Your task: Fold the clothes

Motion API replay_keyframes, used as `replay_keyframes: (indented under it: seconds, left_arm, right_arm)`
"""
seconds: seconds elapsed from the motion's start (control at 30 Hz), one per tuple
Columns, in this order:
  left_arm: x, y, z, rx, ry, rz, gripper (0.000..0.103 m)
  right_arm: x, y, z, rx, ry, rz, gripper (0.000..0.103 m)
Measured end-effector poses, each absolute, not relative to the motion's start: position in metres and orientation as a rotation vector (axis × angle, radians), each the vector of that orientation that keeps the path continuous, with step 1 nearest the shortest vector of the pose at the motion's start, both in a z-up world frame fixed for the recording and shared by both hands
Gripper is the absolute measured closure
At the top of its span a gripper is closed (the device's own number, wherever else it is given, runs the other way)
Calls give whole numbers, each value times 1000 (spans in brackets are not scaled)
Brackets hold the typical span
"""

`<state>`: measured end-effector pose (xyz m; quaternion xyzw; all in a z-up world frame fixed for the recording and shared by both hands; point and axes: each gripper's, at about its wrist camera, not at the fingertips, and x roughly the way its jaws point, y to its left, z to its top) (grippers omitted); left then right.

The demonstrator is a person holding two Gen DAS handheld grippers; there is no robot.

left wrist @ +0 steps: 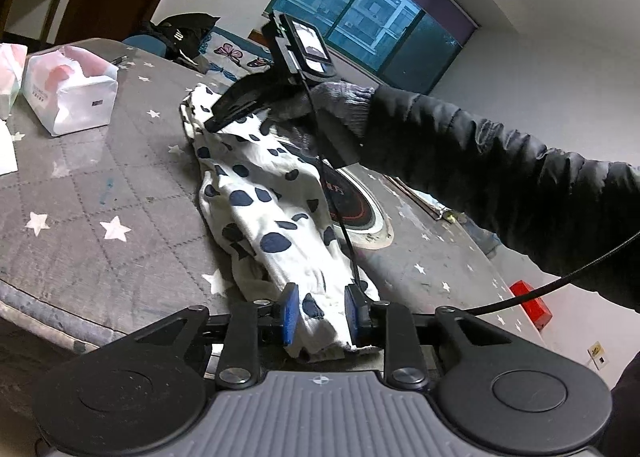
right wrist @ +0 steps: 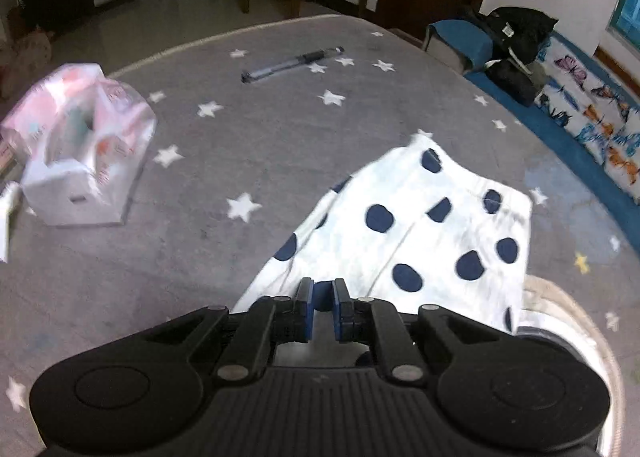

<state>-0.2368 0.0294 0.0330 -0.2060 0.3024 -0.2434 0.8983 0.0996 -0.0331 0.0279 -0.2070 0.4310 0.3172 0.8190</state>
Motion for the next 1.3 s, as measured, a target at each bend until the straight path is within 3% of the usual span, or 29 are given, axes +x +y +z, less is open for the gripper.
replay_keyframes:
  seconds: [0.33, 0.67, 0.97, 1.3]
  left_arm:
    - [-234, 37, 57, -371, 544, -474, 76]
    - [-167, 21, 65, -287, 545, -464, 76]
    - [-87, 15, 39, -249, 670, -433, 77]
    - [-85, 25, 11, -173, 732, -377, 82]
  right_arm:
    - [77, -60, 59, -435, 916, 711, 82]
    - [34, -138, 69, -395, 928, 698, 80]
    - [-25, -175, 54, -361, 904, 778, 79]
    - [-54, -198, 39, -317, 900, 823, 77]
